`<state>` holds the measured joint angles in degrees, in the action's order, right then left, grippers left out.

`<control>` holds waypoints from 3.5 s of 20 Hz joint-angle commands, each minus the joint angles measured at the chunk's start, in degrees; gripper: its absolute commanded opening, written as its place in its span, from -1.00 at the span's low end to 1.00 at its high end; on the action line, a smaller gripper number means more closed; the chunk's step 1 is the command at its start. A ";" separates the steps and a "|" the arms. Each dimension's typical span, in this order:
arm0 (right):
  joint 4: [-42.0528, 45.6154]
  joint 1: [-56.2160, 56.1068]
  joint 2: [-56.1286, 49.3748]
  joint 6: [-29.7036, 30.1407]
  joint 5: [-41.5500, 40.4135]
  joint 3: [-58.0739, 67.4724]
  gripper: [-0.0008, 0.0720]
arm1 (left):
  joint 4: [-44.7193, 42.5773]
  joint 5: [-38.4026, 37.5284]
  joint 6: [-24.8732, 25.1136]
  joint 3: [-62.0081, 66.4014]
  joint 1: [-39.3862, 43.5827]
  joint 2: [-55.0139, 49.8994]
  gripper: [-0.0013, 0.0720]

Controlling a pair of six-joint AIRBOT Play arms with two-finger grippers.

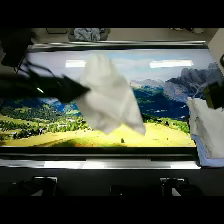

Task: Fold the shirts.

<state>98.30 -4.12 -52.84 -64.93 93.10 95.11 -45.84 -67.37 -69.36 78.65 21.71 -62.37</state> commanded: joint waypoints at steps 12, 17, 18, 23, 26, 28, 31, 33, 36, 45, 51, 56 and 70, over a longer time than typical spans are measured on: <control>-13.31 0.00 -8.35 6.56 -3.72 -23.28 0.95 | -13.99 -11.87 -5.51 -7.52 -9.16 -8.57 0.79; -36.13 -0.02 -12.74 13.05 2.12 -34.23 0.90 | -12.68 -16.20 -7.26 -28.41 -13.62 -0.94 0.78; -39.54 -0.02 -12.72 13.99 1.11 -38.05 0.90 | -9.97 -13.84 -7.17 -35.06 -12.20 0.98 0.72; -40.79 0.00 -12.63 16.74 -0.94 -47.28 0.90 | 3.21 3.19 -7.87 -52.11 -0.52 3.08 0.72; -40.83 -0.02 -12.63 16.74 -1.81 -47.52 0.92 | 7.87 14.10 -10.34 -53.00 6.93 1.49 0.72; -40.83 -0.02 -12.63 17.22 -1.99 -47.54 0.96 | 11.45 18.80 -10.80 -53.00 9.92 -0.72 0.72; -41.13 -0.02 -12.63 17.81 -2.78 -48.41 0.96 | 15.10 23.85 -10.60 -52.87 13.16 -4.50 0.70; -41.68 -0.02 -12.63 17.86 -3.23 -50.31 0.96 | 15.74 26.56 -10.62 -52.28 14.36 -5.77 0.68; -44.35 -0.02 -12.63 19.34 -4.15 -53.18 0.97 | 15.87 29.31 -11.21 -52.00 14.78 -6.88 0.02; -53.42 -0.02 -13.09 22.32 -18.18 -64.37 0.87 | 15.19 24.98 -11.65 -50.80 14.80 -6.84 -0.88; -61.83 -0.07 -13.18 26.88 -21.09 -65.70 -0.66 | 15.19 24.96 -11.63 -50.77 14.80 -6.84 -0.88; -61.42 0.04 -12.41 30.40 -17.33 -59.69 -0.88 | 8.50 21.40 -8.20 -48.04 11.91 -1.79 -0.88; -35.39 -0.02 7.13 8.09 -27.80 11.32 -0.88 | -4.39 19.10 -18.05 7.65 -13.68 27.45 -0.88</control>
<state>63.59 -4.16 -49.30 -53.84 70.17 96.57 -52.95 -50.89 -86.43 76.79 9.52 -36.60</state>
